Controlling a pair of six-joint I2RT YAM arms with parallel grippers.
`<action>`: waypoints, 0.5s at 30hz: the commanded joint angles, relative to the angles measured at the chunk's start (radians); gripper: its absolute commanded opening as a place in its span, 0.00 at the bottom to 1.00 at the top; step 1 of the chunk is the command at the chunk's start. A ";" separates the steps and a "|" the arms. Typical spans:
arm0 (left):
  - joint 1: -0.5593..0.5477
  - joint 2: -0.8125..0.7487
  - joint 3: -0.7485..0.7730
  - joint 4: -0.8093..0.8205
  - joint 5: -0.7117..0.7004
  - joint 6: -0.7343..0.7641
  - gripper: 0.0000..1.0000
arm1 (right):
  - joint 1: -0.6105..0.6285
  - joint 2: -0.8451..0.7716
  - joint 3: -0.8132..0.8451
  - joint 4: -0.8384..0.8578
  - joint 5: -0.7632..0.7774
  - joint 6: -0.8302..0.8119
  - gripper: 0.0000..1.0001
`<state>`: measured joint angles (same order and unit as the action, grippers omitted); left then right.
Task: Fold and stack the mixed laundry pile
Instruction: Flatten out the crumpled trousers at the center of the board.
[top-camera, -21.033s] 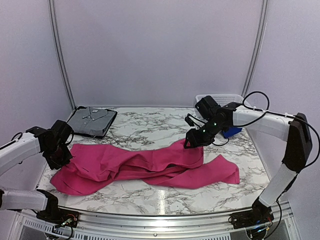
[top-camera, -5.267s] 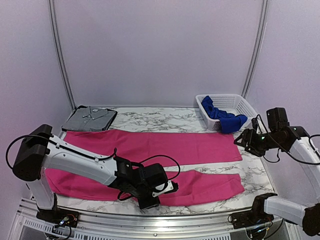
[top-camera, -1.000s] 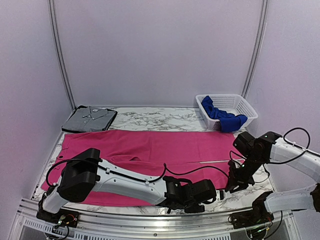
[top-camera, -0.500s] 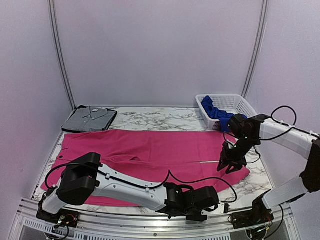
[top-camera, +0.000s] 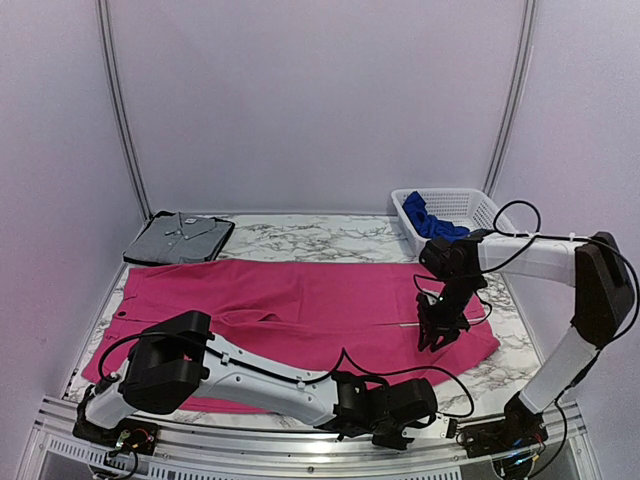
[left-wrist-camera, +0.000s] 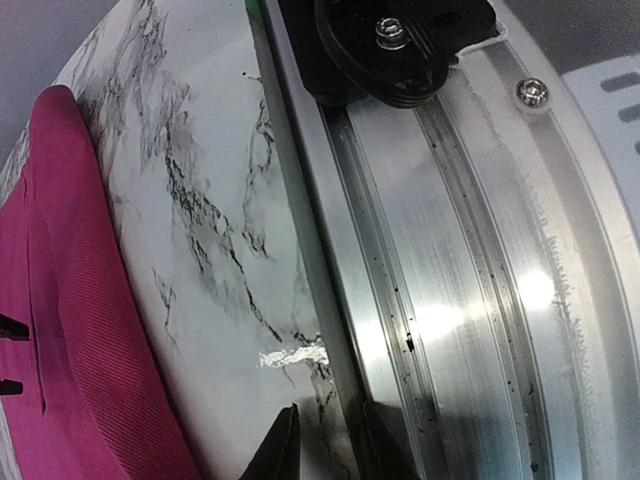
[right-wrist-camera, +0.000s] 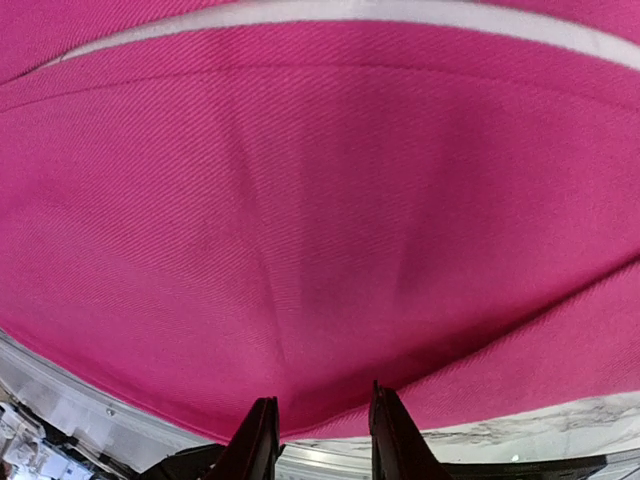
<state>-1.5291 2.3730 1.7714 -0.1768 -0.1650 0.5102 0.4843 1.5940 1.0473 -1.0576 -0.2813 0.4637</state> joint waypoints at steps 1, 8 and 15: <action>-0.014 0.038 0.013 -0.001 0.024 -0.004 0.21 | 0.012 0.020 0.020 -0.026 0.062 -0.071 0.20; 0.051 -0.191 -0.116 0.090 -0.003 -0.221 0.34 | 0.012 -0.023 -0.041 -0.060 0.060 -0.090 0.08; 0.243 -0.362 -0.346 0.204 0.101 -0.583 0.35 | 0.013 -0.047 -0.118 -0.048 0.021 -0.099 0.00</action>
<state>-1.4025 2.0758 1.4849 -0.0677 -0.1246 0.1864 0.4862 1.5703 0.9463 -1.0973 -0.2417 0.3798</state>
